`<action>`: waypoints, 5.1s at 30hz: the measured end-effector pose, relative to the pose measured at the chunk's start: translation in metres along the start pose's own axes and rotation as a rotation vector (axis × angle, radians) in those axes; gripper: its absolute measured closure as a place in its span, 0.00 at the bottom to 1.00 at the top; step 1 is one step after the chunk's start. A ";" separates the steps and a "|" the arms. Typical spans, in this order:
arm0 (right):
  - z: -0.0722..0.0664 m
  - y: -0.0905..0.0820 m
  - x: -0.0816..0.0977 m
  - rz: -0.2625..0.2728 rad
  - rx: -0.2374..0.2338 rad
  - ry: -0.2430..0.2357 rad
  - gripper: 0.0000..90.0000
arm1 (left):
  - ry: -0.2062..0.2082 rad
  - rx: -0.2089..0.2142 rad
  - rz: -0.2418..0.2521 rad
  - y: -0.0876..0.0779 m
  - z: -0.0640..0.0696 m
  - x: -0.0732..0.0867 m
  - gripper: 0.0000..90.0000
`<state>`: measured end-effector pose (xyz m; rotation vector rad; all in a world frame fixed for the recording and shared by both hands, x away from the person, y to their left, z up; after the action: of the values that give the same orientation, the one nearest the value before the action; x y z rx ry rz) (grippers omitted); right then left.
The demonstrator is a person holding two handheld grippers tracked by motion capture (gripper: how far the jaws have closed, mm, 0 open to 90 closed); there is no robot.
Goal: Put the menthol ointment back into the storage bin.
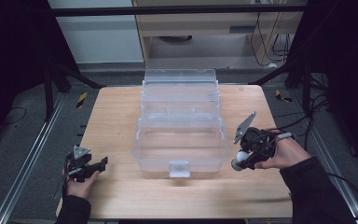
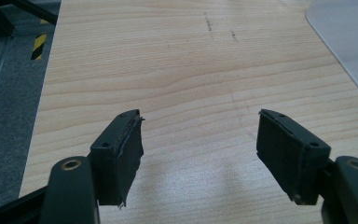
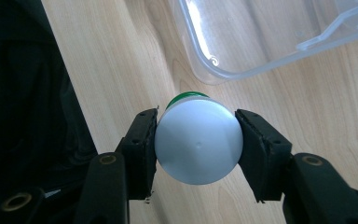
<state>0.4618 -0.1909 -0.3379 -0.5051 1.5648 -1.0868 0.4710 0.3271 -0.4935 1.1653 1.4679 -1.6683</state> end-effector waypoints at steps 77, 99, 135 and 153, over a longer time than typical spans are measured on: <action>0.041 0.095 -0.040 -0.023 -0.007 0.001 0.56 | -0.001 0.003 0.002 0.000 0.000 -0.001 0.35; 0.046 0.114 -0.018 -0.037 -0.013 0.016 0.56 | 0.001 0.000 0.001 0.000 -0.001 -0.001 0.35; 0.043 0.113 -0.018 -0.029 -0.004 0.007 0.53 | 0.001 -0.001 0.001 0.000 -0.001 -0.002 0.35; 0.042 0.052 0.013 0.407 0.279 0.163 0.31 | -0.007 0.001 0.001 -0.001 0.000 -0.001 0.38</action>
<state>0.5085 -0.1916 -0.3870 0.0926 1.5374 -1.0224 0.4713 0.3276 -0.4920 1.1593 1.4621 -1.6710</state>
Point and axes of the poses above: each handheld gripper's, and its own axes: y roughly forward along the jaws, x roughly out of its underside, z roughly to its right, the point moved 2 cm from there along y, roughly forward along the jaws, and after that the axes turned 15 degrees about z, right-handed, at the moved point
